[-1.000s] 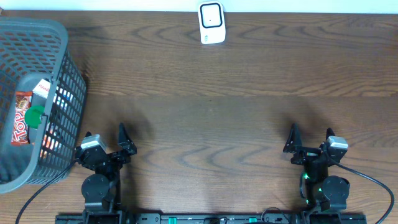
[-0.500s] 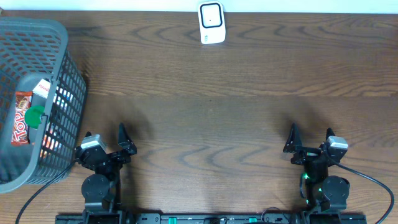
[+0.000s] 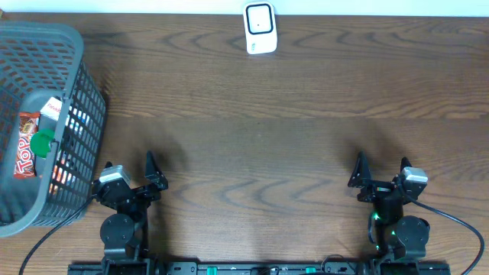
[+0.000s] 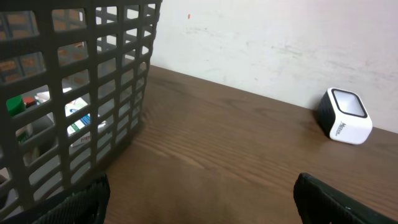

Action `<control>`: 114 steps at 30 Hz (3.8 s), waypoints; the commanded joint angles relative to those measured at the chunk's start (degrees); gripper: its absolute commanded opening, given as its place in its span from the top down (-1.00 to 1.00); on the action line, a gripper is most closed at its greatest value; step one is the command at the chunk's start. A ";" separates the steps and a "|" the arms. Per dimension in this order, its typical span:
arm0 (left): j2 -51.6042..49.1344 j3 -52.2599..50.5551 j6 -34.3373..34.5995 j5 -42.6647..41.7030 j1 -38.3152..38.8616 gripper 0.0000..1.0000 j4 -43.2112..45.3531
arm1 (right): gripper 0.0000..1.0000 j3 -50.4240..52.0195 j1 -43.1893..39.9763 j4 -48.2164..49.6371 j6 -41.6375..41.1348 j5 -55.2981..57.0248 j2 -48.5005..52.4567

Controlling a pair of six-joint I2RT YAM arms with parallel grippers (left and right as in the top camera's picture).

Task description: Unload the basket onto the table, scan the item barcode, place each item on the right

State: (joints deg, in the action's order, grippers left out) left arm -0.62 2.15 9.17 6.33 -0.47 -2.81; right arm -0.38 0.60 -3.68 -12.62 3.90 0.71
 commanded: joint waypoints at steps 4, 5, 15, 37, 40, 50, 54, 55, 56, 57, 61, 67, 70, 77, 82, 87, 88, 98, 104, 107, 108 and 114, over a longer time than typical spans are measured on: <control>0.39 -1.90 -0.50 -0.11 0.22 -0.89 -0.92 | -0.98 0.07 0.42 -0.20 -0.61 0.50 0.04; 0.39 -1.90 -0.50 -0.11 0.22 -0.89 -0.92 | -0.99 0.07 0.42 -0.20 -0.61 0.50 0.04; 0.39 -1.90 -0.50 -0.11 0.22 -0.89 -0.92 | -0.99 0.07 0.42 -0.20 -0.61 0.50 0.04; 0.39 -1.90 -0.48 0.09 0.24 -0.89 -0.85 | -0.99 0.07 0.42 -0.20 -0.61 0.50 0.04; 0.39 -1.90 -0.48 0.07 0.24 -0.89 -0.85 | -0.98 0.07 0.42 -0.20 -0.61 0.50 0.04; 0.31 -0.42 -0.33 -15.26 0.24 -0.89 -0.33 | -0.99 0.07 0.42 -0.20 -0.61 0.50 0.04; -1.31 3.74 -0.28 -24.94 0.24 -0.89 -2.40 | -0.99 0.07 0.42 -0.20 -0.61 0.50 0.04; -2.45 5.75 -0.28 -25.18 0.24 -0.89 -4.09 | -0.98 0.07 0.42 -0.20 -0.61 0.50 0.04; -3.63 7.72 -0.33 -25.18 0.24 -0.89 -5.77 | -0.98 0.07 0.42 -0.20 -0.61 0.50 0.04; -5.40 10.36 -0.57 -25.20 0.24 -0.89 -7.74 | -0.99 0.07 0.42 -0.20 -0.61 0.50 0.04; -14.43 22.01 -3.41 -27.26 0.24 -0.89 -13.03 | -0.98 0.07 0.42 -0.20 -0.61 0.50 0.04; -34.32 49.22 -5.07 -29.90 0.24 -0.89 -29.77 | -0.99 0.07 0.42 -0.20 -0.61 0.50 0.04; -45.55 66.90 -5.11 -29.90 0.24 -0.90 -47.43 | -0.98 0.07 0.42 -0.20 -0.61 0.50 0.04; -55.32 75.12 -5.07 -29.62 0.22 -0.89 -56.48 | -0.98 0.07 0.42 -0.20 -0.61 0.50 0.04; -61.02 85.24 -4.81 -26.60 0.13 -0.90 -58.58 | -0.98 0.07 0.48 -0.20 -0.61 0.50 0.04; -71.30 105.68 -2.23 -21.53 -4.33 -0.89 -67.30 | -0.99 0.07 0.48 -0.20 -0.61 0.50 0.04; -73.61 110.07 -1.53 -20.92 -6.21 -0.90 -69.29 | -0.98 0.07 0.48 -0.20 -0.61 0.50 0.04; -89.94 126.81 18.40 -12.68 -30.80 -0.89 -77.35 | -0.99 0.07 0.48 -0.20 -0.61 0.50 0.04; -97.29 126.81 20.33 -12.68 -38.60 -0.89 -79.01 | -0.98 0.07 0.48 -0.20 -0.61 0.50 0.04; -100.19 126.40 20.26 -11.58 -39.39 -0.89 -79.93 | -0.99 0.07 0.48 -0.20 -0.61 0.50 0.04; -101.22 126.27 20.26 -10.03 -39.36 -0.89 -80.48 | -0.99 0.07 0.48 -0.20 -0.61 0.50 0.04; -106.12 125.48 19.82 -5.20 -39.32 -0.89 -82.27 | -0.98 0.07 0.48 -0.20 -0.61 0.50 0.04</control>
State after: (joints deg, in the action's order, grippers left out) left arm -104.75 128.29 28.58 -2.48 -39.70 -84.40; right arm -0.38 0.60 -3.68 -12.62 3.90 1.02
